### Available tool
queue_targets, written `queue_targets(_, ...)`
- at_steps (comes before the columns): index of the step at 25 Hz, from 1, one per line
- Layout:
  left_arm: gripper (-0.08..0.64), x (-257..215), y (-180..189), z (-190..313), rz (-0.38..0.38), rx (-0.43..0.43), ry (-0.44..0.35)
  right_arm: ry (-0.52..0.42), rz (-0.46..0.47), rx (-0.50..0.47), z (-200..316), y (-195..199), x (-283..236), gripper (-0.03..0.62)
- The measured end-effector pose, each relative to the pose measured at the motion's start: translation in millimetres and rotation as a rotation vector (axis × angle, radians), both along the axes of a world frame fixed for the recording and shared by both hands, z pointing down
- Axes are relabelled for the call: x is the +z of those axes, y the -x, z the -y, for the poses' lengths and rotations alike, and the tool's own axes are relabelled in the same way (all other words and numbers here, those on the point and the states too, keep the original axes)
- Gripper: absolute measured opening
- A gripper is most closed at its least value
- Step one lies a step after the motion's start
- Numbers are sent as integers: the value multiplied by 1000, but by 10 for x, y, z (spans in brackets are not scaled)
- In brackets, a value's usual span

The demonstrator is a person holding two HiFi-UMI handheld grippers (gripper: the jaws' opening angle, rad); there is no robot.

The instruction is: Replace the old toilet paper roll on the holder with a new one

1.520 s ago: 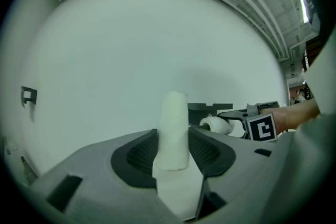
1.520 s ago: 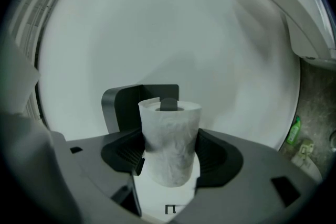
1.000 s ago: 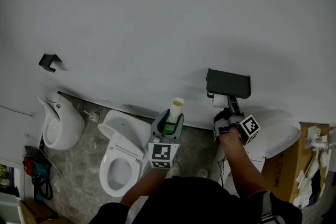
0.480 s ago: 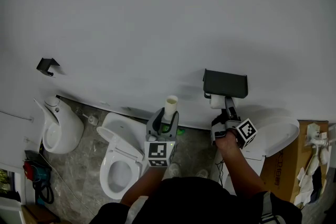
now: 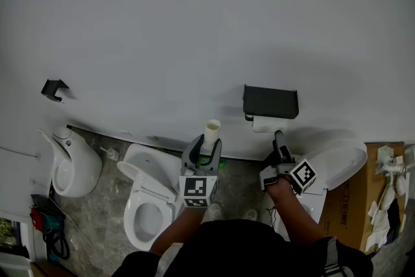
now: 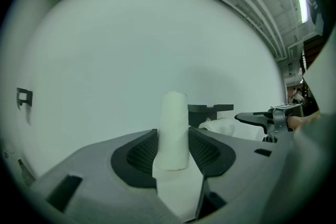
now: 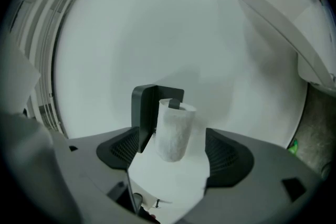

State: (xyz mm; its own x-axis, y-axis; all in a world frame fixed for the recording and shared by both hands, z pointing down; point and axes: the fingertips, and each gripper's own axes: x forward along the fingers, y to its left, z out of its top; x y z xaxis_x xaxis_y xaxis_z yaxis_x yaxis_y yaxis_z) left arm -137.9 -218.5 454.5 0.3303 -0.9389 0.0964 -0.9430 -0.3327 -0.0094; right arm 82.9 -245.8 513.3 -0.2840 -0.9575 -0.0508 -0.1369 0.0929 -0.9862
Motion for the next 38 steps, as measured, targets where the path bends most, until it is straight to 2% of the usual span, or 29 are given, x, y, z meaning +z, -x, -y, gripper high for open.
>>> queue_targets(2,178,3,-48,-4,1,14,1,-20,-37,4,-85,-66,-57,347)
queue_targets(7,179,42,-158,2,-3,39,8,-105,-208,0,-227,-198,-233,347)
queue_targets(10,178,18,-253,9,-5,59,3,-183,-368,-4,-312,-236,-405,347)
queue_targets(17,179,13,-361,-13,-10,85,-1,-434,-755,-24,-444,-228,-897,335)
queue_targets(19,179,4,-373,-21,-9,90,-2,-473,-843,-13,-466,-239,-1005,246)
queue_targets(29,178,-58,-427,-82,-28,129,-31,-575,-1126,47,-536,-240,-1303,43)
queue_targets(34,178,-122,-441,-109,-36,136,-42,-587,-1223,62,-586,-260,-1345,13)
queue_targets(38,179,-97,-442,-133,-31,137,-39,-572,-1331,37,-596,-257,-1302,2)
